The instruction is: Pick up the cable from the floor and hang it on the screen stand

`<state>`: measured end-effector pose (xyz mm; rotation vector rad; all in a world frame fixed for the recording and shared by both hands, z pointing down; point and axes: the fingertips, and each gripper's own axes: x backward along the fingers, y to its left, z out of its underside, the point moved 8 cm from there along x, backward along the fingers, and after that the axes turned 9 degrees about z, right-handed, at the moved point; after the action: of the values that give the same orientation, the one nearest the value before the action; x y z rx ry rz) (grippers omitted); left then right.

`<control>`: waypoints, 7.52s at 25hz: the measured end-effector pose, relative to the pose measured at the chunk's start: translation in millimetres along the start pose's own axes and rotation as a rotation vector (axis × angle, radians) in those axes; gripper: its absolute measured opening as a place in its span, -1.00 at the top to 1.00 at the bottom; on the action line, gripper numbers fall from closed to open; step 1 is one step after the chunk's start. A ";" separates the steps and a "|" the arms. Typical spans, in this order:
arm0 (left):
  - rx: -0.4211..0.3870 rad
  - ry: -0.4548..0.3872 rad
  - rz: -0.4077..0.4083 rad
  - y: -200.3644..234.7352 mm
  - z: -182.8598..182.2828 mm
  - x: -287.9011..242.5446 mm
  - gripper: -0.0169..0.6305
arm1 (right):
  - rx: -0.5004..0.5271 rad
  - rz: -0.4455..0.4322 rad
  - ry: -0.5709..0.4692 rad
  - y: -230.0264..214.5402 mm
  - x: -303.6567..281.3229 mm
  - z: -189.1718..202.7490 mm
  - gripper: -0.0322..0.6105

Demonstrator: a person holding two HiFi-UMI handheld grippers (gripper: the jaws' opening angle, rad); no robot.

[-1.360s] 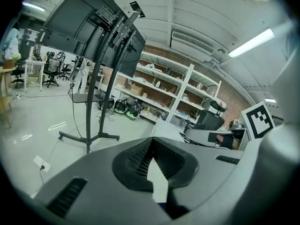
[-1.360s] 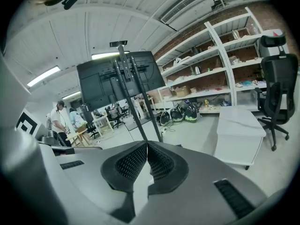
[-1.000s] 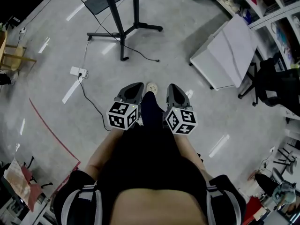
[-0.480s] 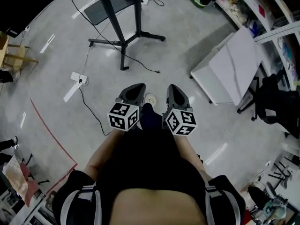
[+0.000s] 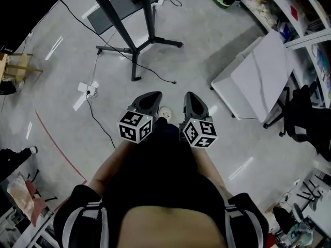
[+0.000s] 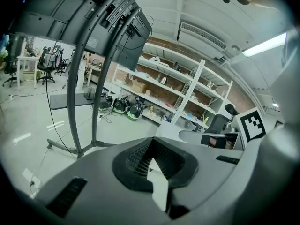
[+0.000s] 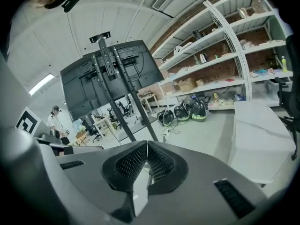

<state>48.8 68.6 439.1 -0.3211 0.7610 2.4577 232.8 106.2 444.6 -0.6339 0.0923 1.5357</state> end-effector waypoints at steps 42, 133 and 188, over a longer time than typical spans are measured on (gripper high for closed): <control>0.037 0.226 0.104 189.8 48.8 -168.8 0.94 | -0.060 0.204 0.286 -102.3 -202.4 90.0 0.83; -0.028 0.465 0.197 463.5 482.0 -414.4 0.94 | -0.068 0.387 0.595 -284.4 -530.3 555.9 0.55; 0.121 0.338 0.062 258.0 146.5 -227.8 0.94 | 0.101 0.222 0.509 -111.9 -316.3 177.7 0.55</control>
<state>82.3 -122.6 758.8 -0.6866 1.0689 2.4303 259.0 -89.7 768.7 -0.9451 0.6403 1.5372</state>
